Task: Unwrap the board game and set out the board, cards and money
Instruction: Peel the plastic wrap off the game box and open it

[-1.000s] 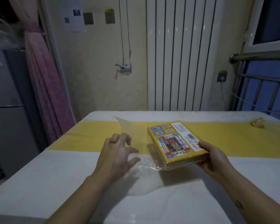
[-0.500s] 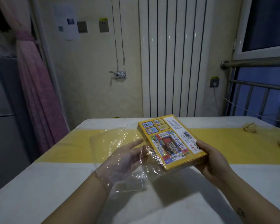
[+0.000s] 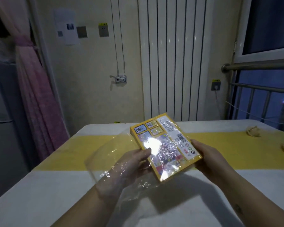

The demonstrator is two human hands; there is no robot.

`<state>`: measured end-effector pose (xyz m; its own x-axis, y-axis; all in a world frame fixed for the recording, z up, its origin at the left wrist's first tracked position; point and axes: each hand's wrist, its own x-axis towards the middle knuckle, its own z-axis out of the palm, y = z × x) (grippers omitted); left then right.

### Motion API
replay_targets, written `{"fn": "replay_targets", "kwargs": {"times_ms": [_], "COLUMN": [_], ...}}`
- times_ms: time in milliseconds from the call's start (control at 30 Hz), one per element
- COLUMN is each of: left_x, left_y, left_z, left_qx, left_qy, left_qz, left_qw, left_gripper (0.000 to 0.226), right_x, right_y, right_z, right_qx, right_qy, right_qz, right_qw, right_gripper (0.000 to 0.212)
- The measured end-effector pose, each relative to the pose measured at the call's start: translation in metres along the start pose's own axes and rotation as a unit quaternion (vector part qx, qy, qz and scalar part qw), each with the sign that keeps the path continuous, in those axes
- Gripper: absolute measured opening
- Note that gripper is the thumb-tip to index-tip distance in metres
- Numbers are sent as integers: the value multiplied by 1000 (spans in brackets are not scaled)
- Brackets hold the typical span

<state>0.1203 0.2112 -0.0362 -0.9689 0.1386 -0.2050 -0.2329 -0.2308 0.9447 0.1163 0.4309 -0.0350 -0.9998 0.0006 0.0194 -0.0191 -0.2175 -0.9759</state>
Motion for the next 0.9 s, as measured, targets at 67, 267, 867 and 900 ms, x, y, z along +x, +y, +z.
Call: {"fn": "replay_targets", "kwargs": {"times_ms": [67, 267, 867, 900], "left_x": [0, -12, -35, -33], "left_y": [1, 10, 21, 19], "left_z": [-4, -16, -109, -111], "left_qx": [4, 33, 55, 53], "left_qy": [9, 21, 151, 163], "left_qz": [12, 57, 95, 88], "left_qw": [1000, 998, 982, 981], "left_gripper": [28, 30, 21, 21], "right_x": [6, 21, 43, 40], "right_y": [1, 6, 19, 24], "right_z": [-2, 11, 38, 46], "right_qx": [2, -52, 165, 205], "right_qy": [19, 107, 180, 189], "right_qz": [19, 5, 46, 75], "right_qw": [1000, 993, 969, 957], "right_gripper": [24, 15, 43, 60]}}
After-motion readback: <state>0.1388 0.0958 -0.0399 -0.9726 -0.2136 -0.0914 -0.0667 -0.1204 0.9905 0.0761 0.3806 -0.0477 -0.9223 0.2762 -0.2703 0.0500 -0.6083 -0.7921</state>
